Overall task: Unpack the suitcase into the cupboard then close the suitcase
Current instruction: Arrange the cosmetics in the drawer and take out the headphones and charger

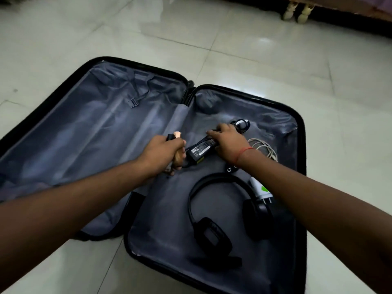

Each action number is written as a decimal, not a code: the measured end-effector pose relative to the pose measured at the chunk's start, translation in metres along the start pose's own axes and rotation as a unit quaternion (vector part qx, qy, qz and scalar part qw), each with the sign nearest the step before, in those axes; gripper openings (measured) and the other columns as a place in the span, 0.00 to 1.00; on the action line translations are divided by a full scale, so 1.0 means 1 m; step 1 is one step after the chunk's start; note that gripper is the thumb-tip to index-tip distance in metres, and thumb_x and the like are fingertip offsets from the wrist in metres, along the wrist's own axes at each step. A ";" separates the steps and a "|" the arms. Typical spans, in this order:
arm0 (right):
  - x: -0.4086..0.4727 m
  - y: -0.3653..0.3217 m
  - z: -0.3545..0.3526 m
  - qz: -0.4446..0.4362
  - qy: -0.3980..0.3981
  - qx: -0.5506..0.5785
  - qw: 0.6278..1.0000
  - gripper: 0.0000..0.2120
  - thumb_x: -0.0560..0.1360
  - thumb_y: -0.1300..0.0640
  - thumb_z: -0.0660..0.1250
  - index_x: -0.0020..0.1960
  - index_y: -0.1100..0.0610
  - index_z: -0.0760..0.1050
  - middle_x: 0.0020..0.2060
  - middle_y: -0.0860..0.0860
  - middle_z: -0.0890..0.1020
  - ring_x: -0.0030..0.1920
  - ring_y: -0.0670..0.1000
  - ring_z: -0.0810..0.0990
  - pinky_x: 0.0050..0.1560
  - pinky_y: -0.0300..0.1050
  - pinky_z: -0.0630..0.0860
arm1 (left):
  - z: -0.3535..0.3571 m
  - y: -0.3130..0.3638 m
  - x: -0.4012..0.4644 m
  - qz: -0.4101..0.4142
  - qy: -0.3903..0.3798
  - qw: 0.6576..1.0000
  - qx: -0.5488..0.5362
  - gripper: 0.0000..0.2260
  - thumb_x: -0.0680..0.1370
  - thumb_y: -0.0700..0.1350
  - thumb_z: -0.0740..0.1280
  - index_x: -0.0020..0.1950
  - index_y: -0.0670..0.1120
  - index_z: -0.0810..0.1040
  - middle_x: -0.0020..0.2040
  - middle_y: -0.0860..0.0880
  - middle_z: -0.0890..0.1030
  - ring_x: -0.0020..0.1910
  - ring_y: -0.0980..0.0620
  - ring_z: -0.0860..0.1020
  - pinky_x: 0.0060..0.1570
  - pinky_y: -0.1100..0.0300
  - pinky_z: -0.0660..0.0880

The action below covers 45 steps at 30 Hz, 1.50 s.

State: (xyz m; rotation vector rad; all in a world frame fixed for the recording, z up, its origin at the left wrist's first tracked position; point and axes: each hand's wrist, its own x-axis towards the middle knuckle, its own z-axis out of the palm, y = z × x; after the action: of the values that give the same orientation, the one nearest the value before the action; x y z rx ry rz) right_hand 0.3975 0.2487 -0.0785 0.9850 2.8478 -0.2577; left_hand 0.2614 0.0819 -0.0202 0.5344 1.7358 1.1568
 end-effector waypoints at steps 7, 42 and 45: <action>-0.089 -0.009 0.016 0.021 0.024 0.198 0.980 0.11 0.67 0.61 0.68 0.49 0.60 0.82 0.48 0.60 0.80 0.53 0.62 0.78 0.55 0.48 0.73 | 0.014 0.000 -0.012 -0.020 -0.091 0.995 0.043 0.11 0.81 0.47 0.62 0.45 0.41 0.77 0.32 0.42 0.77 0.26 0.51 0.72 0.25 0.61 0.73; -0.232 -0.065 0.048 0.153 -0.254 0.126 0.947 0.14 0.78 0.66 0.57 0.62 0.64 0.73 0.60 0.62 0.72 0.61 0.62 0.73 0.60 0.53 0.72 | 0.041 -0.026 -0.138 -0.239 -0.036 0.965 0.101 0.12 0.80 0.52 0.63 0.43 0.45 0.76 0.35 0.46 0.79 0.27 0.50 0.72 0.31 0.57 0.71; -0.244 -0.057 0.037 0.220 -0.225 0.172 0.934 0.12 0.75 0.65 0.62 0.57 0.64 0.77 0.56 0.62 0.77 0.57 0.62 0.78 0.56 0.51 0.75 | 0.042 -0.021 -0.143 -0.245 -0.033 0.965 0.085 0.12 0.80 0.51 0.63 0.43 0.45 0.77 0.35 0.46 0.80 0.27 0.50 0.72 0.30 0.58 0.71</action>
State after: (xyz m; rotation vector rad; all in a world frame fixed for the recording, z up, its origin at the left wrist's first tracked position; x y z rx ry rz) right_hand 0.5548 0.0501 -0.0671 1.3790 2.1423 -0.8285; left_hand 0.3665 -0.0167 0.0236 0.2186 1.7849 0.6381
